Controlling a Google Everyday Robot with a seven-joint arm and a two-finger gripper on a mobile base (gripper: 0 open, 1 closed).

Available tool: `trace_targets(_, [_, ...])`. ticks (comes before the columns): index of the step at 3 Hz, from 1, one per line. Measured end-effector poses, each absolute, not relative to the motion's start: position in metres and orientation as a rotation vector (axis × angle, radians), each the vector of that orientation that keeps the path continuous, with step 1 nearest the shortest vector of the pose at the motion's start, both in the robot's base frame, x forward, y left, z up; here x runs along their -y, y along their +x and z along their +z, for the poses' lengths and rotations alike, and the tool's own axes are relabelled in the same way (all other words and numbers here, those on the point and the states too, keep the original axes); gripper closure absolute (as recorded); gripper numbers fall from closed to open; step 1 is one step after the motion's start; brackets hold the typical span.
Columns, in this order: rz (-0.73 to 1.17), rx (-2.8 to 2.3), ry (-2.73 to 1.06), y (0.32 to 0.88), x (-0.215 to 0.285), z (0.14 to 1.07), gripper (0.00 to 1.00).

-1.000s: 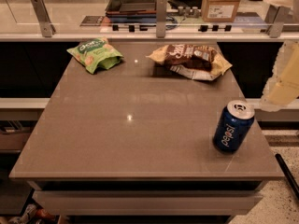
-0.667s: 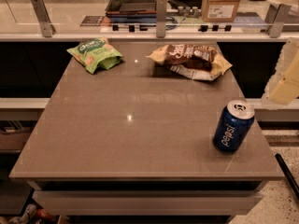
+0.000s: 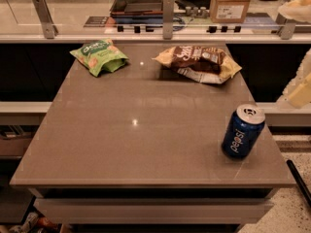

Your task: Move pepsi can near green rice chip bag

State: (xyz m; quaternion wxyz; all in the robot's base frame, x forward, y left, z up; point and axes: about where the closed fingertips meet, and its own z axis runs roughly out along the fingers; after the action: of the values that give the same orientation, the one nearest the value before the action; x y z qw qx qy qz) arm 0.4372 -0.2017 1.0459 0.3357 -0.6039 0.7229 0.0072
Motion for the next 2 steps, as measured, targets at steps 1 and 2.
trace_targets(1, [0.117, -1.863, -1.534, 0.445, 0.211, 1.030, 0.00])
trace_targets(2, [0.197, -1.858, -1.484, 0.442, 0.215, 1.009, 0.00])
